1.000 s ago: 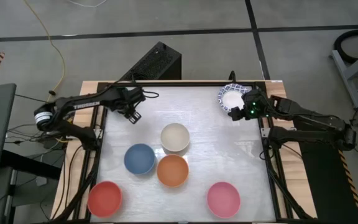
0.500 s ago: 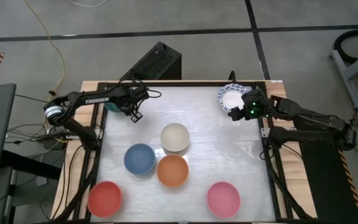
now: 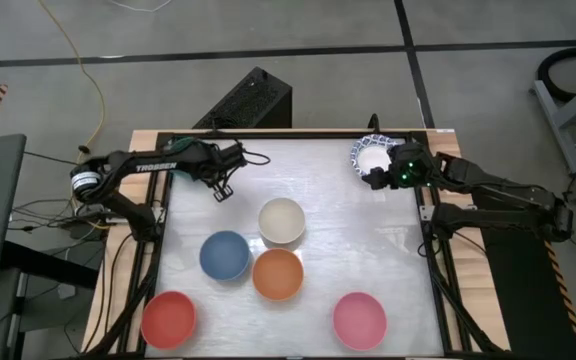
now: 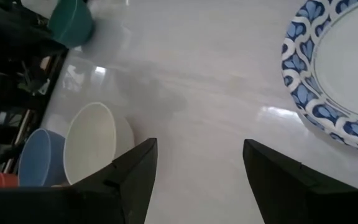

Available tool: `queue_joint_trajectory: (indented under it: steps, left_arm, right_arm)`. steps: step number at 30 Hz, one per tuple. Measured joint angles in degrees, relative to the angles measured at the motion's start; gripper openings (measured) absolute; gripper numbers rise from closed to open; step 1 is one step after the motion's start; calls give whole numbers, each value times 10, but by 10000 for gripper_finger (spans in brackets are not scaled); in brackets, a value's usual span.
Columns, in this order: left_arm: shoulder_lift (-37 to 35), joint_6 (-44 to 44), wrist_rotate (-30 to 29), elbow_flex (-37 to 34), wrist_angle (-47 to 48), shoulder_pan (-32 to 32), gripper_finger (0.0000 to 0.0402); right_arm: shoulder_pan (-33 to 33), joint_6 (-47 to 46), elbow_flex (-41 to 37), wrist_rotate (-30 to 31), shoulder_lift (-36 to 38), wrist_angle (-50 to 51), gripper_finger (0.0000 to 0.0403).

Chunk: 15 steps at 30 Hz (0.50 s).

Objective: Nest bowls inside each other
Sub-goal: Stack the green bowl into the blue patterned paper bowl

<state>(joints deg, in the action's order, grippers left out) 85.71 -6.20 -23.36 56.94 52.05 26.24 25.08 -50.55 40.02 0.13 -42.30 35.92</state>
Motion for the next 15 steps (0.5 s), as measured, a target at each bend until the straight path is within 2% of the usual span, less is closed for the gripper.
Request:
queue_joint_trajectory:
  steps: [10,15]
  left_arm:
    - [0,-34,-18,85,12,-58,0]
    - [0,-73,-3,138,74,-47,14]
  right_arm:
    - [0,9,0,0,0,-9,260]
    - [0,16,0,-1,0,-8,260]
